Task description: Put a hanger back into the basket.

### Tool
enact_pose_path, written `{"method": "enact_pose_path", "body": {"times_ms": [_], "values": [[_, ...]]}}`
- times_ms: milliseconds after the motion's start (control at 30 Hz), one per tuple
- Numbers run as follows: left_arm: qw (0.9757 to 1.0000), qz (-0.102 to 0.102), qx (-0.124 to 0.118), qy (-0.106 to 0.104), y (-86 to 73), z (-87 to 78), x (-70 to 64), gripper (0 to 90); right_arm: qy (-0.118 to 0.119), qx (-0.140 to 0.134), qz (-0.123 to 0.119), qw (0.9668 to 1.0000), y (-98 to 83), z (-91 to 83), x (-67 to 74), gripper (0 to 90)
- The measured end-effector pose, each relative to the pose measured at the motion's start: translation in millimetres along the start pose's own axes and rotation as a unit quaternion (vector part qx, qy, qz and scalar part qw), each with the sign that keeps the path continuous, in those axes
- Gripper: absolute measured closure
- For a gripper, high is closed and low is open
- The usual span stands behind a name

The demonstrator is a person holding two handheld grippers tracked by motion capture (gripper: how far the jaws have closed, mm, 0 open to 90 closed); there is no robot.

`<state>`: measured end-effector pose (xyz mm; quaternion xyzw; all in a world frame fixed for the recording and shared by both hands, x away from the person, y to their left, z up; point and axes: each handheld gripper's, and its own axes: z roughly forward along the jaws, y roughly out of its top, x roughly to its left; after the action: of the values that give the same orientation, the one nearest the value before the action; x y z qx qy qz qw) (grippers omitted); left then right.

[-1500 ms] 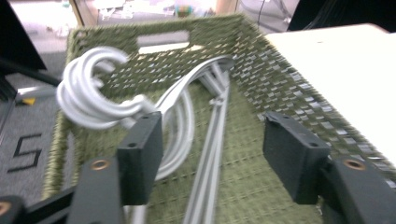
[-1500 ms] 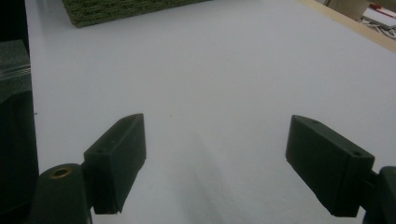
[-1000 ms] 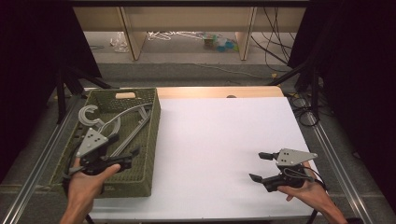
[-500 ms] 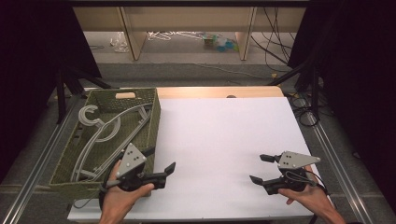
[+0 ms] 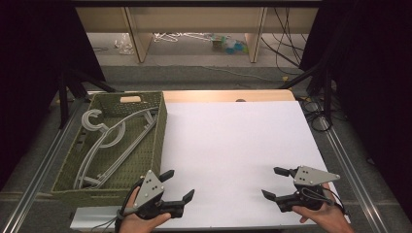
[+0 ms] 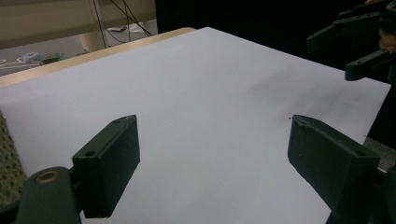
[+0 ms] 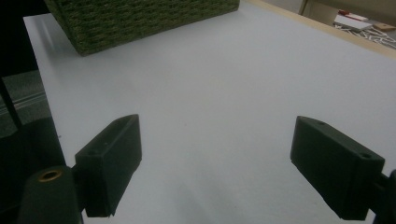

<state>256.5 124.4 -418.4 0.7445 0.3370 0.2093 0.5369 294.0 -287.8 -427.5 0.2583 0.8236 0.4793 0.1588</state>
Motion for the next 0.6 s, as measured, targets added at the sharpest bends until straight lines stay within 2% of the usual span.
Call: {"method": "enact_pose_path", "body": {"times_ms": [33, 67, 133, 200, 233, 300, 333, 367, 400, 600], "values": [[1.0000, -0.003, 0.000, 0.002, -1.6, -0.7, 1.0, 16.9, -0.001, -0.002, -0.001, 1.0000, -1.1, -0.8, 0.9, 17.2], [1.0000, 0.001, -0.004, -0.003, -2.1, -0.5, 2.3, 16.6, 0.000, -0.007, 0.002, 1.0000, -2.8, -1.4, 3.3, 16.8], [0.9998, 0.018, -0.005, 0.004, -1.8, -3.1, 4.5, 16.6, -0.004, -0.002, 0.001, 1.0000, -3.4, -4.3, 5.2, 16.9], [0.9999, 0.004, -0.014, -0.001, -2.2, -4.9, 4.5, 16.3, -0.011, -0.005, -0.001, 0.9999, -4.7, -6.6, 6.2, 16.6], [0.9998, 0.014, -0.016, -0.001, -1.9, -6.7, 5.5, 16.2, -0.014, -0.010, -0.001, 0.9999, -5.4, -7.4, 6.5, 16.6], [0.9997, 0.014, -0.018, -0.001, -2.9, -8.8, 6.2, 16.3, -0.018, -0.012, 0.001, 0.9998, -6.9, -9.3, 8.0, 16.5], [0.9998, 0.005, -0.020, -0.006, -4.0, -9.6, 6.4, 16.2, -0.019, -0.010, 0.002, 0.9998, -7.5, -10.0, 8.7, 16.5], [0.9997, 0.009, -0.020, -0.004, -4.5, -10.2, 6.7, 16.3, -0.016, -0.012, 0.000, 0.9998, -8.5, -10.2, 9.6, 16.4], [0.9995, 0.015, -0.026, -0.007, -5.1, -10.0, 7.3, 16.2, -0.023, -0.018, 0.001, 0.9996, -9.1, -10.2, 10.6, 16.4], [0.9993, 0.019, -0.029, -0.015, -8.2, -11.9, 6.2, 16.2, -0.021, -0.013, 0.000, 0.9997, -9.8, -10.5, 11.8, 16.4]]}}
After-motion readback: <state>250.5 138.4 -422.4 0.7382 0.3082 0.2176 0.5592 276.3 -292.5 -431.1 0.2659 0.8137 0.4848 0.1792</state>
